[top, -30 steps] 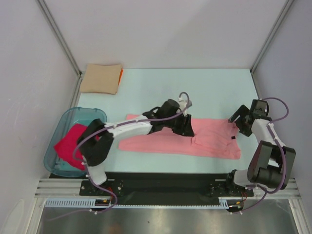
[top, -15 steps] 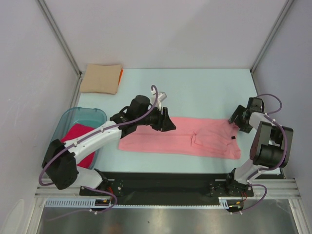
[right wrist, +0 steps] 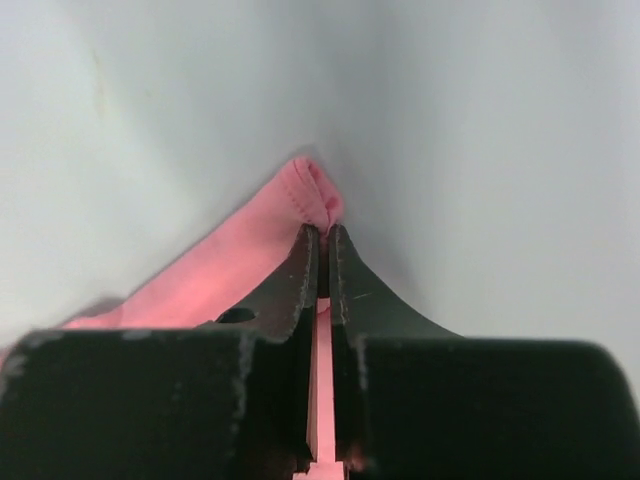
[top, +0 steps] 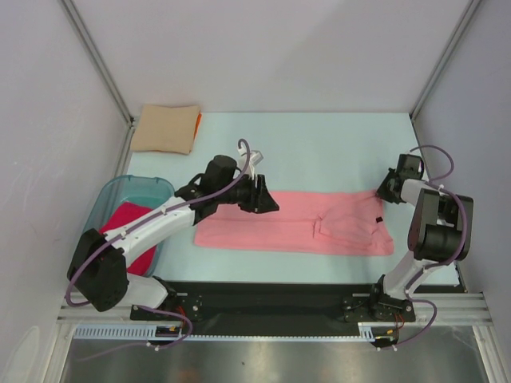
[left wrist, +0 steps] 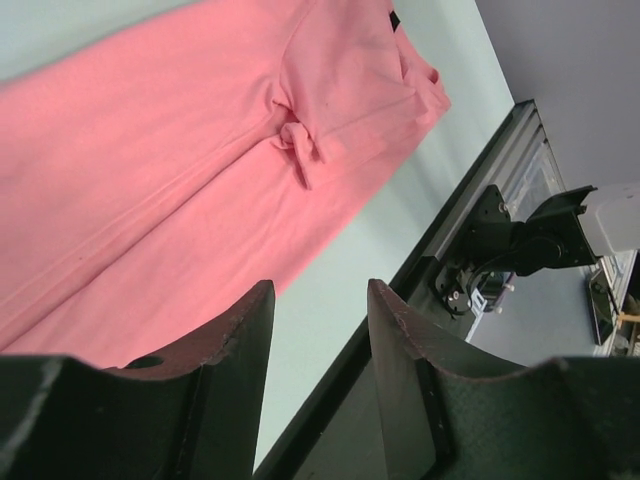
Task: Fold and stack the t-shirts
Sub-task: Fold the tshirt
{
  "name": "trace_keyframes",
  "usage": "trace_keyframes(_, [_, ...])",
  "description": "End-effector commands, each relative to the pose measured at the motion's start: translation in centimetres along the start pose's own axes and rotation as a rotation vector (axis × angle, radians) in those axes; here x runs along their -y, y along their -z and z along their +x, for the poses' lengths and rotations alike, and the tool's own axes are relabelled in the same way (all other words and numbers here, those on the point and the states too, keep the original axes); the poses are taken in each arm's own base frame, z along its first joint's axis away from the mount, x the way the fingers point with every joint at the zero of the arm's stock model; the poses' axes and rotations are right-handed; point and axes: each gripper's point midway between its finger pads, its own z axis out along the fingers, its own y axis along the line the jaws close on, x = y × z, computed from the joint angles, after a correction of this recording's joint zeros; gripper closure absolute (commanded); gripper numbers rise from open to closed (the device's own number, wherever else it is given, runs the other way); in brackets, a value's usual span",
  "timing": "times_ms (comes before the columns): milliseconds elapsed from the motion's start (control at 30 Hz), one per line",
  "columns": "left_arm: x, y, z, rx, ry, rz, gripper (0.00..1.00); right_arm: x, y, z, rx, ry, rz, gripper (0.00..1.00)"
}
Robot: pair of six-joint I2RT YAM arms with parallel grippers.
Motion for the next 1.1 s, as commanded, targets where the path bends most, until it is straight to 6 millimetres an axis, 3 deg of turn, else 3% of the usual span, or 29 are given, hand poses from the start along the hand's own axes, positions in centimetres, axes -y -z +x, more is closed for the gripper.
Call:
trace_keyframes(0, [-0.9,0.6,-1.4,0.050,-0.015,-0.020,0.52,-1.3,-2.6,-2.7,0.068,-0.020,-0.018,1.00])
trace_keyframes(33, [-1.4,0.5,-1.5,0.051,-0.010,-0.035,0.53,-2.6,-2.7,-5.4,0.120,-0.013,-0.042,1.00])
trace_keyframes(67, [-1.9,0.7,-2.0,0.062,-0.002,-0.051,0.52,-3.7,-3.0,-6.4,0.131,0.045,-0.031,1.00])
trace_keyframes(100, [-2.3,0.8,-2.2,0.061,0.001,-0.068,0.52,-3.7,-4.9,-5.7,0.087,0.092,0.002,1.00])
trace_keyframes(133, [-2.8,0.9,-2.3,0.061,0.002,-0.087,0.52,-4.1,-5.1,-7.3,0.073,0.145,0.035,1.00])
trace_keyframes(167, [-3.6,1.2,-2.9,0.079,0.003,-0.114,0.51,-6.1,-5.2,-10.2,0.127,0.178,0.002,1.00])
trace_keyframes(233, [-4.8,1.4,-3.2,0.080,-0.007,-0.154,0.49,-8.4,-6.6,-11.2,0.119,0.228,-0.017,1.00])
trace_keyframes(267, [-5.8,1.3,-3.6,0.082,0.000,-0.183,0.49,-10.6,-5.6,-15.2,0.184,0.252,-0.039,1.00])
trace_keyframes(300, [-6.4,1.3,-3.5,0.070,0.009,-0.202,0.48,-12.1,-5.8,-16.1,0.192,0.274,-0.049,1.00])
trace_keyframes(333, [-7.0,1.2,-3.7,0.065,0.011,-0.218,0.48,-12.2,-9.1,-14.8,0.137,0.291,-0.040,1.00])
trace_keyframes(367, [-7.7,1.4,-4.3,0.073,0.017,-0.241,0.47,-13.2,-9.6,-15.3,0.116,0.310,-0.055,0.99])
trace_keyframes(400, [-9.4,1.1,-4.1,0.058,0.035,-0.300,0.45,-15.8,-8.8,-19.5,0.205,0.316,-0.096,0.98])
trace_keyframes(433, [-10.3,1.2,-4.2,0.056,0.048,-0.343,0.43,-17.3,-9.0,-20.7,0.229,0.327,-0.117,0.98])
trace_keyframes(467, [-11.3,1.5,-4.9,0.068,0.061,-0.386,0.42,-17.2,-12.7,-18.1,0.155,0.361,-0.110,0.97])
trace_keyframes(500, [-13.0,1.3,-4.7,0.055,0.072,-0.448,0.41,-19.5,-11.3,-21.0,0.248,0.370,-0.153,0.94])
trace_keyframes(533, [-14.1,1.2,-4.7,0.050,0.074,-0.485,0.37,-20.9,-11.9,-20.4,0.257,0.400,-0.176,0.92])
trace_keyframes(567, [-14.7,1.3,-5.8,0.058,0.074,-0.506,0.36,-22.4,-11.9,-21.6,0.330,0.412,-0.208,0.86])
trace_keyframes(600, [-15.3,1.3,-5.5,0.024,0.080,-0.519,0.36,-23.4,-11.8,-21.7,0.360,0.439,-0.247,0.84])
trace_keyframes(633, [-16.7,0.4,-4.9,-0.018,0.090,-0.536,0.36,-23.3,-12.6,-21.0,0.358,0.447,-0.255,0.83])
trace_keyframes(667, [-17.0,0.2,-6.2,-0.006,0.069,-0.545,0.35,-26.3,-11.0,-21.9,0.448,0.462,-0.317,0.82])
trace_keyframes(733, [-19.3,-1.0,-4.9,-0.091,0.087,-0.577,0.35,-27.5,-10.4,-22.7,0.496,0.434,-0.355,0.77])
trace_keyframes(800, [-19.7,-1.8,-5.7,-0.105,0.087,-0.546,0.34,-28.7,-10.0,-23.5,0.540,0.416,-0.402,0.76])
trace_keyframes(867, [-21.5,-2.3,-5.4,-0.121,0.089,-0.588,0.33,-30.1,-9.2,-24.4,0.591,0.416,-0.449,0.75])
trace_keyframes(900, [-22.3,-2.4,-5.6,-0.122,0.061,-0.607,0.32,-30.5,-9.7,-24.1,0.597,0.425,-0.461,0.74])
trace_keyframes(1033, [-25.6,-2.5,-4.9,-0.167,0.048,-0.693,0.30,-31.4,-9.7,-25.1,0.678,0.437,-0.456,0.72])
trace_keyframes(1067, [-26.3,-2.2,-4.8,-0.171,0.060,-0.704,0.30,-31.1,-9.7,-25.7,0.706,0.425,-0.437,0.77])
